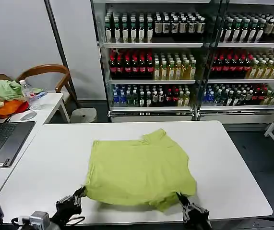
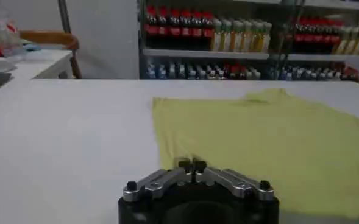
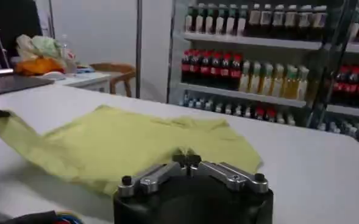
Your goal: Fold and organize the clothes.
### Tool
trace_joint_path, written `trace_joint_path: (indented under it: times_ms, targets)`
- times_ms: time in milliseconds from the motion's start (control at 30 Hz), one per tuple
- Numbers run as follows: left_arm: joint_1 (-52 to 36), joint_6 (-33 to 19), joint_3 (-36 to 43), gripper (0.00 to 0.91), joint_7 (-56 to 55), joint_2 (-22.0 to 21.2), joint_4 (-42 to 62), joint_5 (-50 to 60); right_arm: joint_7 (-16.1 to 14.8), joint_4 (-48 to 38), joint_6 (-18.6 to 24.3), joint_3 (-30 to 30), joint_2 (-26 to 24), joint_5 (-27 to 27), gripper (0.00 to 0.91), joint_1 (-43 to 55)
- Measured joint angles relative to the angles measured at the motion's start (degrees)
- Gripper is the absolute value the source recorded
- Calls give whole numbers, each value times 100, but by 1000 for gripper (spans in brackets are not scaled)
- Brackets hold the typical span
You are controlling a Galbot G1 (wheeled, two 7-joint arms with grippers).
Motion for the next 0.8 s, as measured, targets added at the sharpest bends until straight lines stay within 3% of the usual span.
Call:
trace_joint_path:
  times_ms: [800]
  targets:
    - [-1481,-106,398,40,486,41,1380,-319,-217,-1612,-434,-549,344,223,0,2240]
